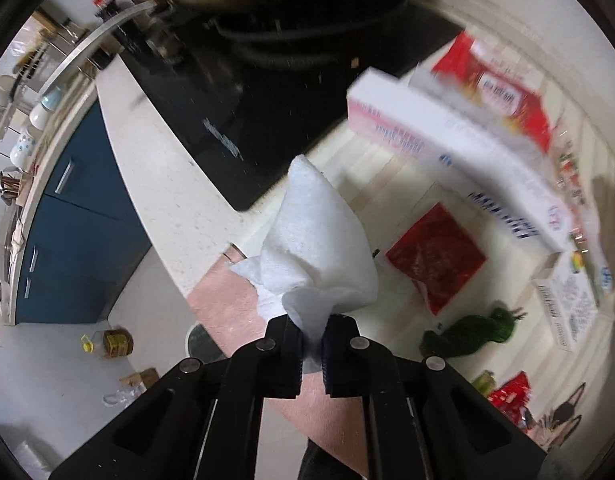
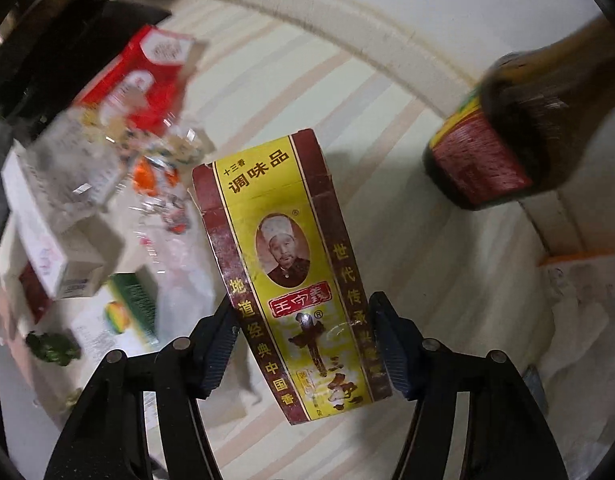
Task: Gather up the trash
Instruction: 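Carry the tissue with the left gripper into the grey bin while the right gripper drops the spice box in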
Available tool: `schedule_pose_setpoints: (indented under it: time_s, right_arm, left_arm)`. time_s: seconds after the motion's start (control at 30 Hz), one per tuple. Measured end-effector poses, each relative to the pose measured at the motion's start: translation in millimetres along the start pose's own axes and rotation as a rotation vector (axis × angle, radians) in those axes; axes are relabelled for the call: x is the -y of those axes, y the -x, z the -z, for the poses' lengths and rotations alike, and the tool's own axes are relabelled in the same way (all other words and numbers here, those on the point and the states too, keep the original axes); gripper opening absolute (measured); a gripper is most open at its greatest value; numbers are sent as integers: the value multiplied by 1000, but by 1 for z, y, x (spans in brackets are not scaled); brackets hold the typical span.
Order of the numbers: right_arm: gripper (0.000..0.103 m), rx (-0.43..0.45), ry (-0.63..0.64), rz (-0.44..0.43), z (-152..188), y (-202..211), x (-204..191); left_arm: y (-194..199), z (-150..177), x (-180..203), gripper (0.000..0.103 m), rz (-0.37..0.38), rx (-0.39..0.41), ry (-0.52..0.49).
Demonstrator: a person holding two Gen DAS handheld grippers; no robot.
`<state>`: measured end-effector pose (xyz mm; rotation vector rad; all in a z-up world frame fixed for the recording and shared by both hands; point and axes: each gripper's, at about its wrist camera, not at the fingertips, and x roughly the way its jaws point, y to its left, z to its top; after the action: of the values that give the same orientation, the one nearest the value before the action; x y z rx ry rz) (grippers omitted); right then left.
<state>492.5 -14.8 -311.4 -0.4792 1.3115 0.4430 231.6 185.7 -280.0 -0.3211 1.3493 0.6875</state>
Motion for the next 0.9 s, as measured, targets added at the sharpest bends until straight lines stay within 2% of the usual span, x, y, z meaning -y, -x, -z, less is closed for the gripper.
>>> schedule_pose_setpoints:
  time_s: [0.17,0.23,0.3,0.4,0.43,0.5,0.53,0.63,0.73,0.77,0.83,0.9]
  right_arm:
    - [66,108,-25,-35,33,79,-3]
    - [66,147,-17,-47,38,103,-8]
    - [66,184,-10,-67,34,119,-27]
    - [65,223,10,-131,50,155,-65]
    - [65,230,20,-147,40,150,-82]
    - [65,246,53,-201,47,155,-120]
    - [65,249,70,-239,51,162,-140]
    - [65,238,127,-348,75,176,-207]
    - [65,200,216,-415,103,168,-282]
    - [65,176,252,-431,113,160,-309]
    - [65,113,332,-455,139,139,-367]
    - [65,51,399,-467,162,111,-413]
  left_arm:
    - [59,12,-8,4,54,118,18]
    - [72,5,-17,4,77,155,23]
    - [90,10,-36,4,99,203,32]
    - [109,24,-68,4,121,255,62]
    - [115,31,-83,4,126,269,78]
    - [117,44,-114,4,133,276,114]
    - [116,47,-119,4,132,276,128]
    - [105,76,-167,4,118,261,195]
    - [78,114,-223,4,92,214,284]
    - [59,133,-251,4,81,181,338]
    - [31,158,-281,4,75,135,406]
    - [-15,196,-320,4,92,65,504]
